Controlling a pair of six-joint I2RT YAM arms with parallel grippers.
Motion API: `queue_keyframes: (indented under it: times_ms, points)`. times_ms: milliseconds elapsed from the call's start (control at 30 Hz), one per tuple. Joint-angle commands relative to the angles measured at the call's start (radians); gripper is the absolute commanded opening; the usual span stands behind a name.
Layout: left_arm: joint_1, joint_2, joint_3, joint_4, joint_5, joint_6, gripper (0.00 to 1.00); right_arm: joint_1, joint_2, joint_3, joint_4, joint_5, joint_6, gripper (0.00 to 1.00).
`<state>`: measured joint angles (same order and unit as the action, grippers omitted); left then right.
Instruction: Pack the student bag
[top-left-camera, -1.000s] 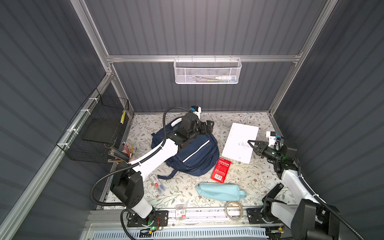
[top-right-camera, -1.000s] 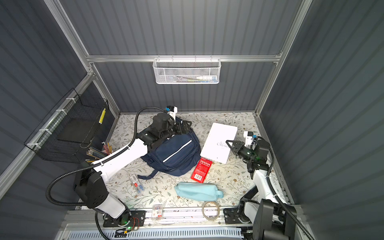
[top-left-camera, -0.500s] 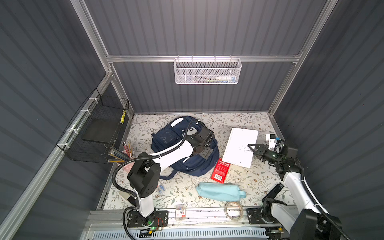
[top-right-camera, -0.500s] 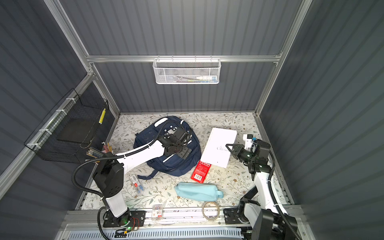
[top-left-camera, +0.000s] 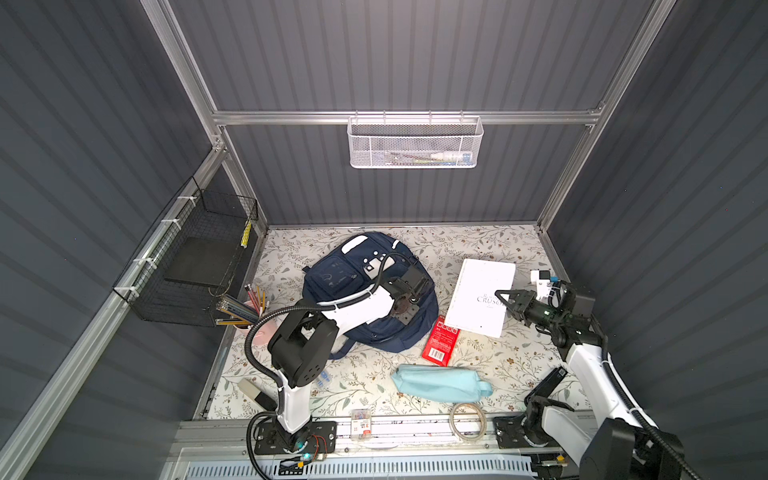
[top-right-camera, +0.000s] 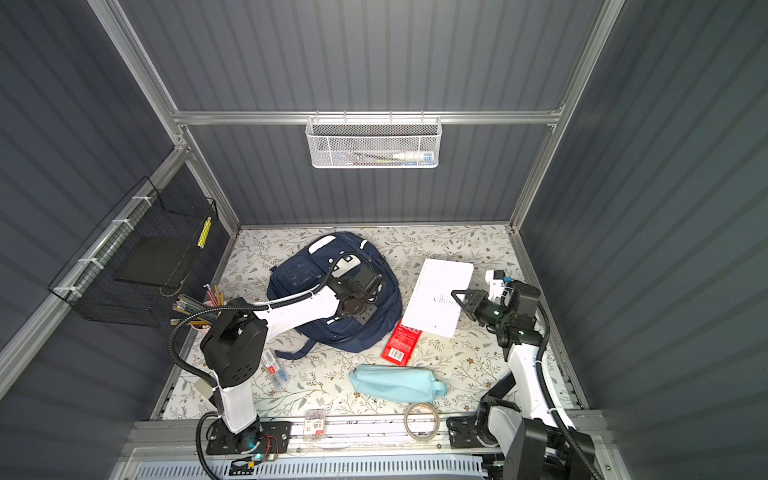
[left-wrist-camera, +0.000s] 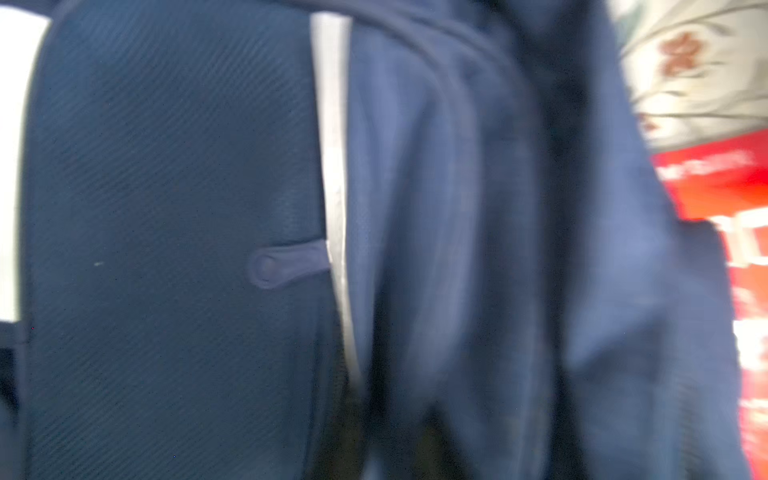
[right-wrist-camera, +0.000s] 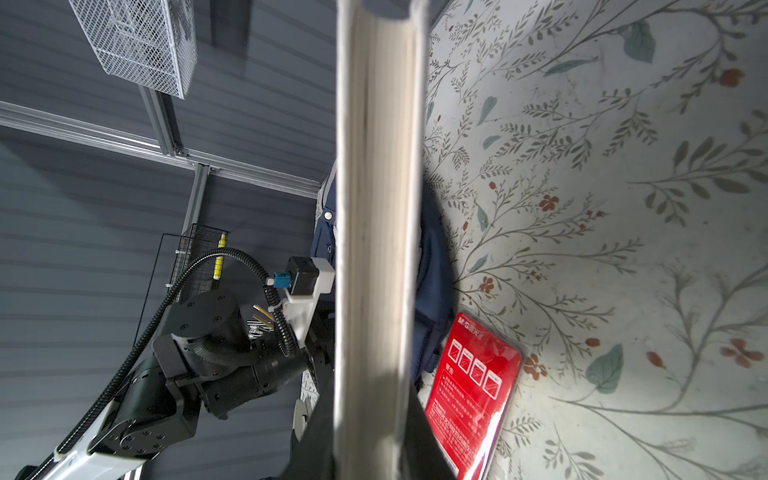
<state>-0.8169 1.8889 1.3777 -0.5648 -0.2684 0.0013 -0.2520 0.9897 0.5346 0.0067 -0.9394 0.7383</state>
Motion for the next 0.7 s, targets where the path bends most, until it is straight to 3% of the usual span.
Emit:
queue_keyframes:
  times_ms: [0,167,333,433,667]
  points:
    - [0.032,-0.12,0.113,-0.037,0.026,-0.001,0.0,0.026,-0.055,-0.018,0.077,-0.009,0.054,0.0]
    - [0.106,-0.227,0.16,-0.015,0.119,-0.035,0.0,0.178,-0.074,-0.032,0.11,0.117,0.083,0.0]
    - [0.166,-0.251,0.204,-0.001,0.183,-0.041,0.0,0.35,0.001,-0.041,0.297,0.257,0.202,0.0]
    - [0.184,-0.26,0.219,0.03,0.221,-0.052,0.0,0.461,0.119,0.007,0.413,0.321,0.253,0.0]
    - [0.193,-0.238,0.245,0.083,0.234,-0.083,0.0,0.63,0.533,0.226,0.646,0.346,0.354,0.0]
